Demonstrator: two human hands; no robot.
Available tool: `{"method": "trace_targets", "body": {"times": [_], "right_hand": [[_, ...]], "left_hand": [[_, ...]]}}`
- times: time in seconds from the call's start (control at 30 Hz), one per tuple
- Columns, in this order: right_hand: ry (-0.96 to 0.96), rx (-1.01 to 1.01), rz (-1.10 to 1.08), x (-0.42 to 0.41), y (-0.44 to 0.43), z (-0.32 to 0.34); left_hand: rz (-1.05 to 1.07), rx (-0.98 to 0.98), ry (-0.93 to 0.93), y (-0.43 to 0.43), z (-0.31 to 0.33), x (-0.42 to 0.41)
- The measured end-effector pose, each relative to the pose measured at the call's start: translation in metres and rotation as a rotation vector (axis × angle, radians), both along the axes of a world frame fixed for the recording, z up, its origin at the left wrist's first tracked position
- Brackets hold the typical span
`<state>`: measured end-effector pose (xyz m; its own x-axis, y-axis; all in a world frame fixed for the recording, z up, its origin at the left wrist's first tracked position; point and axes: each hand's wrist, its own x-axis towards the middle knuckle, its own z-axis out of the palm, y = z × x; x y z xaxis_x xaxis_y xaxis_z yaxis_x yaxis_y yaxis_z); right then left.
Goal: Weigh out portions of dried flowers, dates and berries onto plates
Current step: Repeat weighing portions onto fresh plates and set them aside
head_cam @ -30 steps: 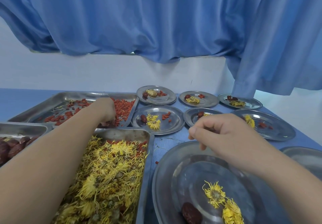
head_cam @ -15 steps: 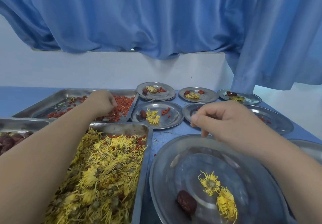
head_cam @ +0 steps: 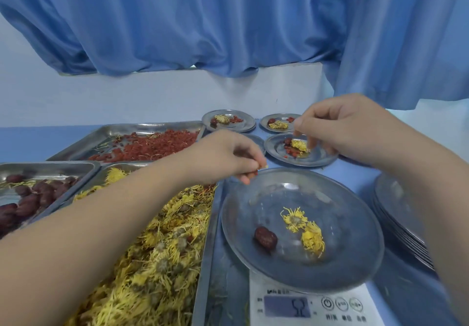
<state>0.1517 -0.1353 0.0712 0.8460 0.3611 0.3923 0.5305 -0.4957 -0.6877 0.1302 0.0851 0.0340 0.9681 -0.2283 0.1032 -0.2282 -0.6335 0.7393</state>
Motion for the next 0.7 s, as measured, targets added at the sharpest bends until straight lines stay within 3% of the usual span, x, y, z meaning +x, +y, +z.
{"method": "trace_targets", "body": {"times": [0.13,0.37,0.7], "right_hand": [[-0.036,0.051,0.023,-0.024,-0.014,0.001],[-0.056,-0.043,-0.013,-0.067,-0.056,-0.029],[-0.043,0.039,-0.034,-0.093,-0.076,-0.081]], "left_hand": [[-0.007,0.053,-0.002,-0.020,-0.011,-0.009],[0.078,0.091,-0.008,-0.032,-0.013,-0.025],[0.253,0.102,-0.179,-0.044,-0.019,-0.041]]}}
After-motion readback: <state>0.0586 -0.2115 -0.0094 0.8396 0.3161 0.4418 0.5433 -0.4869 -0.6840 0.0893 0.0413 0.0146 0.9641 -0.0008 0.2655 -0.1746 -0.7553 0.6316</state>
